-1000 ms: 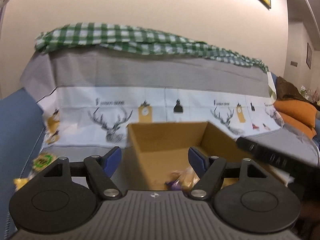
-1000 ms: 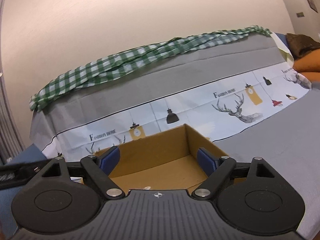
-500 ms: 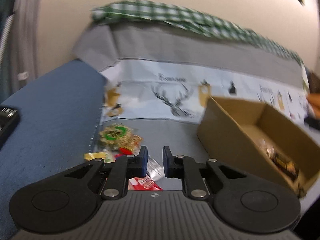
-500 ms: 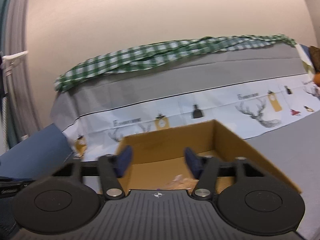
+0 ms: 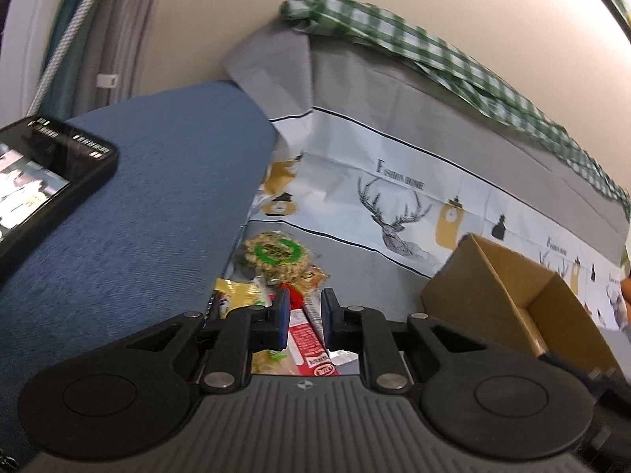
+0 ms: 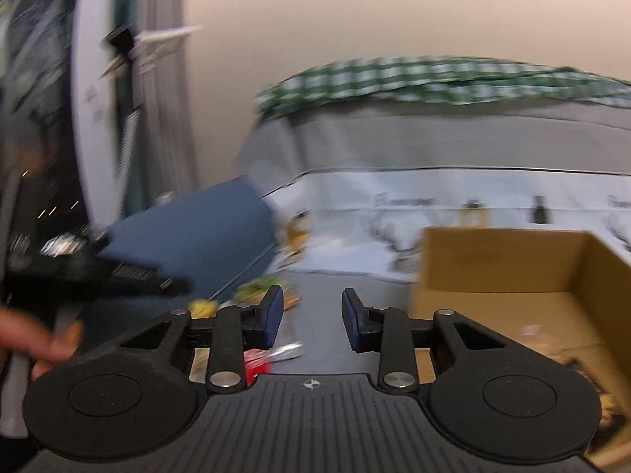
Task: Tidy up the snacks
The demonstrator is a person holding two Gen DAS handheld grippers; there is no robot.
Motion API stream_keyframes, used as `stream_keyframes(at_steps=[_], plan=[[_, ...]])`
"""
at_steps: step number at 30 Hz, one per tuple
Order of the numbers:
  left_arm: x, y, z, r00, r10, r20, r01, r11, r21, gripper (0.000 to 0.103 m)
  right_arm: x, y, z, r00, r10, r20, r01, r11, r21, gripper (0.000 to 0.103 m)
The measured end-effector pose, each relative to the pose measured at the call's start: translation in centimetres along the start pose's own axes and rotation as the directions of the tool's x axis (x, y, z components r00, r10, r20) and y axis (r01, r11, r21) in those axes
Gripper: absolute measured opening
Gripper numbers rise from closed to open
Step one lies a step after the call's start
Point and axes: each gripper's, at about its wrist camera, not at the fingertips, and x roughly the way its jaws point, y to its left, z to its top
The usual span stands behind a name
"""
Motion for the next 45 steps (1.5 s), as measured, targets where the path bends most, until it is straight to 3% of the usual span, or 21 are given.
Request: stream_keyframes(at_steps=[3,6,13,18,20,24,27,29,33,37,45], plan=[[0.2,0.6,0.1,1.0,0.018,-0.006,-0.019,0.999,-0.038,0.017,1.8,2.2,-0.5,0.997,0.067,-0.046,-0.069,0.997,-0.042,0.034],[0.5,1.1,0.2,0.999,0.034,-0.014,-0.035,0.997,-0.066,0.018,4.3,3.9,-1.3,0.992,0.083,-0.093,-0.092,0.991,-0.097,0.035],[1.1,0.6,0.3,0.998,0.065,-0.017,-0.066,0.997,-0.047,0.019,10.3,3.9,-3.0,0.98,0.025,-0.2,-0.05,0.992,-0.117,0.065],[1.3,0.5,0.3,0.997,0.079,-0.016,-0.079,0.996,-0.035,0.019,13.7,3.7,-4.0,0.966,0.037,-0.258,-0.062,0.994,-0.092,0.075],[1.2,0.6,0.3,0.997,0.077,-0.016,-0.078,0.996,-0.033,0.019,14.9,4.0,-4.5,0.952,0.056,-0.302,-0.092,0.99,-0.106,0.085],[1.3,0.4,0.3,0.996,0.085,-0.017,-0.085,0.996,-0.023,0.019,16.5,4.9,-5.4,0.935,0.049,-0.352,-0.108,0.983,-0.151,0.085],[1.7,0.0,0.2,0.994,0.106,-0.026,-0.106,0.994,0.002,0.019,17.0,5.1,-5.5,0.928,0.06,-0.367,-0.126,0.979,-0.159,0.083],[2.1,-0.2,0.2,0.992,0.121,-0.031,-0.12,0.993,0.014,0.019,17.1,5.1,-5.4,0.926,0.084,-0.369,-0.149,0.978,-0.149,0.068],[2.3,-0.3,0.2,0.991,0.131,-0.035,-0.131,0.991,0.019,0.019,16.5,4.7,-5.2,0.925,0.106,-0.364,-0.169,0.974,-0.148,0.062],[2.1,-0.2,0.2,0.991,0.127,-0.033,-0.127,0.992,0.014,0.019,15.1,4.6,-4.1,0.933,0.113,-0.341,-0.177,0.971,-0.163,0.038],[1.8,-0.2,0.2,0.99,0.135,-0.043,-0.134,0.991,0.009,0.019,11.9,3.8,-4.0,0.908,0.068,-0.414,-0.144,0.977,-0.156,0.032]])
